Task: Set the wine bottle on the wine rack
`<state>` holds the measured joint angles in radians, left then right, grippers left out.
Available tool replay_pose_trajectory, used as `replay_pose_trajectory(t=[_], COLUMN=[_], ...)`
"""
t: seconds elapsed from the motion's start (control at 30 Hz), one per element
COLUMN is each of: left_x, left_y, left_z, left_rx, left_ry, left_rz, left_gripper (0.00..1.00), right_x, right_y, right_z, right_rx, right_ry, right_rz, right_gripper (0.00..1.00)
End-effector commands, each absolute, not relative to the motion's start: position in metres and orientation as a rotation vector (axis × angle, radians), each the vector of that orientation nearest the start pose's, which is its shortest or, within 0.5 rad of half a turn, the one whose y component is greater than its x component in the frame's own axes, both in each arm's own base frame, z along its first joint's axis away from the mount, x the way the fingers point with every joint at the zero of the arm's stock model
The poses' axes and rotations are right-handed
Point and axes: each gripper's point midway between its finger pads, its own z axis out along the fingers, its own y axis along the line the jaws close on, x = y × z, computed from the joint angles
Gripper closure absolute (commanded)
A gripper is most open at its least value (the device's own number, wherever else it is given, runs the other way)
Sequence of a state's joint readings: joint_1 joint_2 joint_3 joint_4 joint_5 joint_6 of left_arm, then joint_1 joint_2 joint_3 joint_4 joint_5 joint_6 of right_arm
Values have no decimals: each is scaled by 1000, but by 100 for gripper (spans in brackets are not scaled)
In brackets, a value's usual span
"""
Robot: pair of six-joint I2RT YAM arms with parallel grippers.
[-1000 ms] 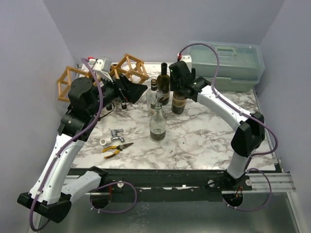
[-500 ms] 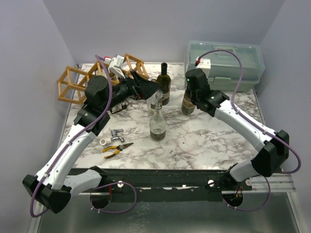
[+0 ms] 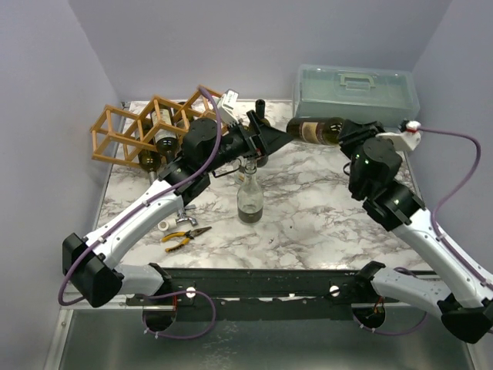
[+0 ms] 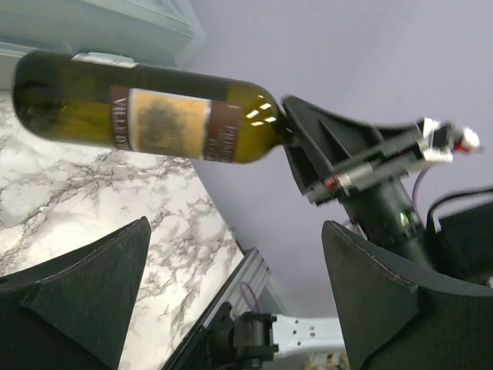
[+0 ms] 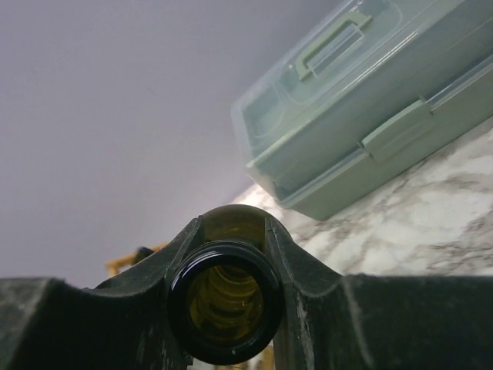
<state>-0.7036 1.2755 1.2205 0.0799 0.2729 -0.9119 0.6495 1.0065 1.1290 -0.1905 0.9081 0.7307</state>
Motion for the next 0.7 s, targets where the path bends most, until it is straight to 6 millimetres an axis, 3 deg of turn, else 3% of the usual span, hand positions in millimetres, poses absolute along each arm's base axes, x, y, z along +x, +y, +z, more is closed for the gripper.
replay_pose_trajectory(t=[0.0,0.33,0.67], left_x=[291,315,344], left_y=[-338,-353,-367], left_z=[430,443,452], left_rx=[-116,-439,-596], left_ry=[1650,1615,1530], left_rz=[-1519,-1747,-1842], left_gripper=[5,1,1], right_x=[305,286,274], right_y=[73,74,81], right_z=[445,475,488], right_rx=[1012,1110,1096], right_ry=[1047,823,759], right_rz=[695,1070,1251], right_gripper=[99,99,99])
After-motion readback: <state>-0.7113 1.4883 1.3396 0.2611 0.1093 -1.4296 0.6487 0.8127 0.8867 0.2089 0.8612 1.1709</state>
